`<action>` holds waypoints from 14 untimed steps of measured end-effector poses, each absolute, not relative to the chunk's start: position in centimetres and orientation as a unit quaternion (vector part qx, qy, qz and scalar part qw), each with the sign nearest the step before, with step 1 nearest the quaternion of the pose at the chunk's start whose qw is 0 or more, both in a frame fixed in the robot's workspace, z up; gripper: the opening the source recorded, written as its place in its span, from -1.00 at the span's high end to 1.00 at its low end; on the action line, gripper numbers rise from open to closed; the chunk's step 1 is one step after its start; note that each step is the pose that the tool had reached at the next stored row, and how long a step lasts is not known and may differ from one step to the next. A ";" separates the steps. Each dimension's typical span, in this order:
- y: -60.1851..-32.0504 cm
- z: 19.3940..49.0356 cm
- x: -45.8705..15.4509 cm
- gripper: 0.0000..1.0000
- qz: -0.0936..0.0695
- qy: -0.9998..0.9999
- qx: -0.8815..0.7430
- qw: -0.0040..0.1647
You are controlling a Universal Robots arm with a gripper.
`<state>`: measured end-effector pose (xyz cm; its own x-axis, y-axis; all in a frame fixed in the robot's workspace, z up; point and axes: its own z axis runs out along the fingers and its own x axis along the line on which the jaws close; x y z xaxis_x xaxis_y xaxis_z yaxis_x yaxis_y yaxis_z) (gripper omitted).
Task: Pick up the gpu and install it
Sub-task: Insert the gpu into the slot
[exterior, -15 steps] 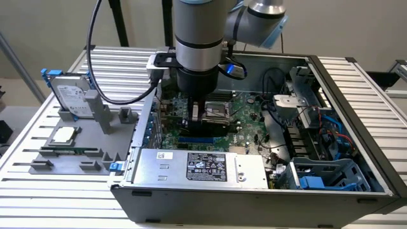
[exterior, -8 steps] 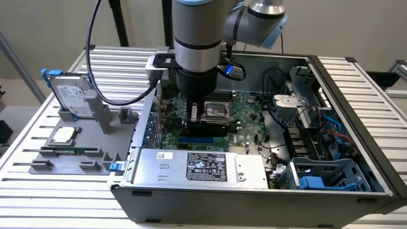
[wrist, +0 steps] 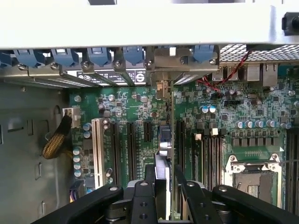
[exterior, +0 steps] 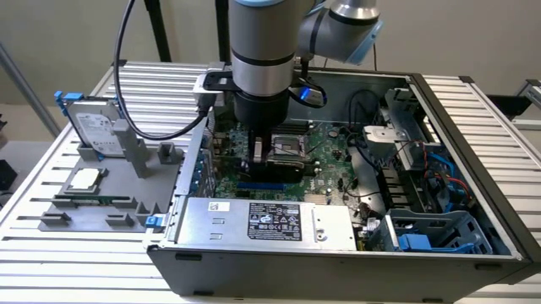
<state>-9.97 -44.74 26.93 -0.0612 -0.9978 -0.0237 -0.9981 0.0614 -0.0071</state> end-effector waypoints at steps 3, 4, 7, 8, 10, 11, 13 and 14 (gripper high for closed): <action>-44.7 26.9 -10.0 1.00 0.004 0.728 -0.685 0.010; -44.7 26.9 -10.0 1.00 0.004 0.728 -0.685 0.010; -44.7 26.9 -10.0 1.00 0.004 0.729 -0.684 0.010; -44.7 26.9 -10.0 1.00 0.004 0.729 -0.684 0.010; -44.7 26.8 -10.0 1.00 0.004 0.730 -0.684 0.010; -44.7 26.8 -10.0 1.00 0.004 0.730 -0.683 0.010; -44.7 26.8 -10.0 1.00 0.004 0.731 -0.682 0.010; -44.7 26.7 -10.1 1.00 0.004 0.731 -0.682 0.010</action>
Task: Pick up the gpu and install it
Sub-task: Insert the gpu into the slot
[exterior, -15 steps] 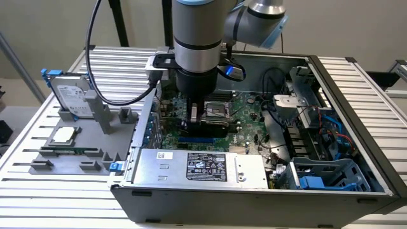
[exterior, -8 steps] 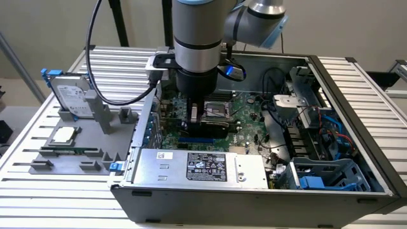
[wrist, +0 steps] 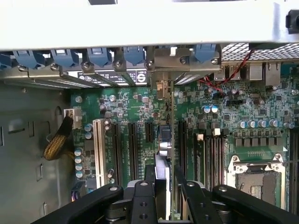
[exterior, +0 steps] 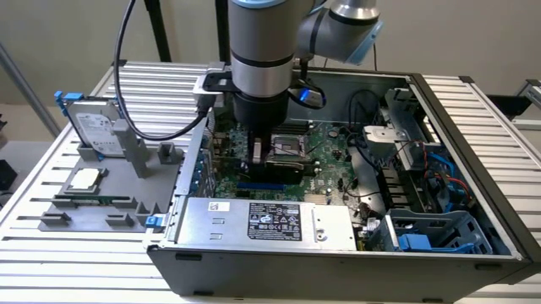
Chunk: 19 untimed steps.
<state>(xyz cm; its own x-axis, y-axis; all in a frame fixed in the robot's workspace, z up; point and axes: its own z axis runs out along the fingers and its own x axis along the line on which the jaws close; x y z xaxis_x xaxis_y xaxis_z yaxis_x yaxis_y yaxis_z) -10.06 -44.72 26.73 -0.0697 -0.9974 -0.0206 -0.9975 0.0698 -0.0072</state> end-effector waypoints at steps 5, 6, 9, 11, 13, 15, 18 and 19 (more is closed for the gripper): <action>-44.7 26.6 -10.1 1.00 0.004 0.733 -0.681 0.010; -44.7 26.5 -10.2 1.00 0.005 0.733 -0.681 0.010; -44.7 26.4 -10.2 1.00 0.005 0.733 -0.680 0.010; -44.7 26.3 -10.2 1.00 0.005 0.733 -0.680 0.009; -44.7 26.3 -10.2 1.00 0.006 0.733 -0.680 0.009; -44.7 26.2 -10.2 1.00 0.006 0.734 -0.679 0.009; -44.6 26.2 -10.2 1.00 0.007 0.735 -0.678 0.008; -44.6 26.2 -10.2 1.00 0.007 0.735 -0.678 0.008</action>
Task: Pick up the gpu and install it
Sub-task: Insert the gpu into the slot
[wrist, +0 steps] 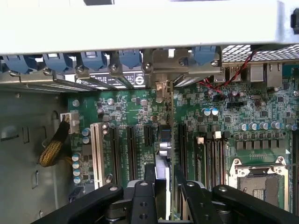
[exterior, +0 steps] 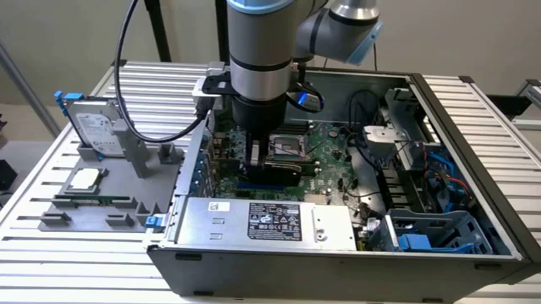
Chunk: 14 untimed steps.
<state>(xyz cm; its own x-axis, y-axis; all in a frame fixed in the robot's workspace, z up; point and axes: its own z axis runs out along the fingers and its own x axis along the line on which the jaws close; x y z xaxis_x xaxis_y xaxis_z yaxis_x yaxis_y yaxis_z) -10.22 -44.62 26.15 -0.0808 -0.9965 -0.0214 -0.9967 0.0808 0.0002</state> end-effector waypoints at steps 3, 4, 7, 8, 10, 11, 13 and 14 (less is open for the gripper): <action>-44.6 26.0 -10.2 1.00 0.008 0.736 -0.677 0.007; -44.6 25.9 -10.2 1.00 0.008 0.736 -0.677 0.007; -44.5 25.7 -10.2 1.00 0.008 0.736 -0.677 0.007; -44.5 25.6 -10.2 1.00 0.009 0.736 -0.677 0.007; -44.5 25.5 -10.2 1.00 0.009 0.736 -0.677 0.007; -44.5 25.5 -10.2 1.00 0.009 0.736 -0.677 0.007; -44.5 25.3 -10.2 1.00 0.009 0.736 -0.677 0.006; -44.5 25.2 -10.3 1.00 0.009 0.736 -0.677 0.006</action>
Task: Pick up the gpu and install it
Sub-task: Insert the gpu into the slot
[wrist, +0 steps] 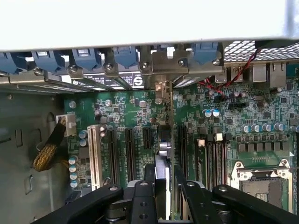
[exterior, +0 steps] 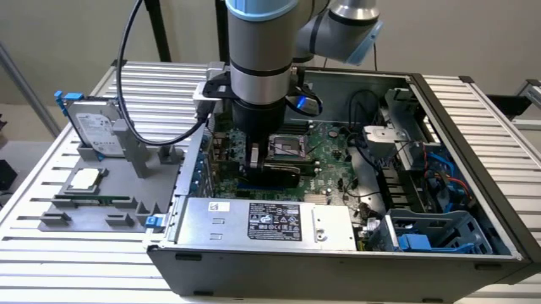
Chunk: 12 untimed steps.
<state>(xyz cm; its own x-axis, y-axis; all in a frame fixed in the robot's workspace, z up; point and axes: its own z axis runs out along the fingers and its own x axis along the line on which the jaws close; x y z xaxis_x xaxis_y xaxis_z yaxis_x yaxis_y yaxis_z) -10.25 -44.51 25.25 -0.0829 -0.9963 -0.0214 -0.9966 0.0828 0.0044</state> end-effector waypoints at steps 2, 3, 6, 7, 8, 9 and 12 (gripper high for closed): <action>-44.5 25.1 -10.3 1.00 0.009 0.736 -0.677 0.007; -44.5 25.0 -10.3 1.00 0.009 0.736 -0.677 0.007; -44.5 24.8 -10.3 1.00 0.010 0.736 -0.677 0.006; -44.5 24.8 -10.2 1.00 0.010 0.736 -0.677 0.006; -44.5 24.8 -10.3 1.00 0.010 0.736 -0.677 0.006; -44.5 24.8 -10.2 1.00 0.010 0.736 -0.677 0.006; -44.5 24.9 -10.2 1.00 0.011 0.736 -0.677 0.007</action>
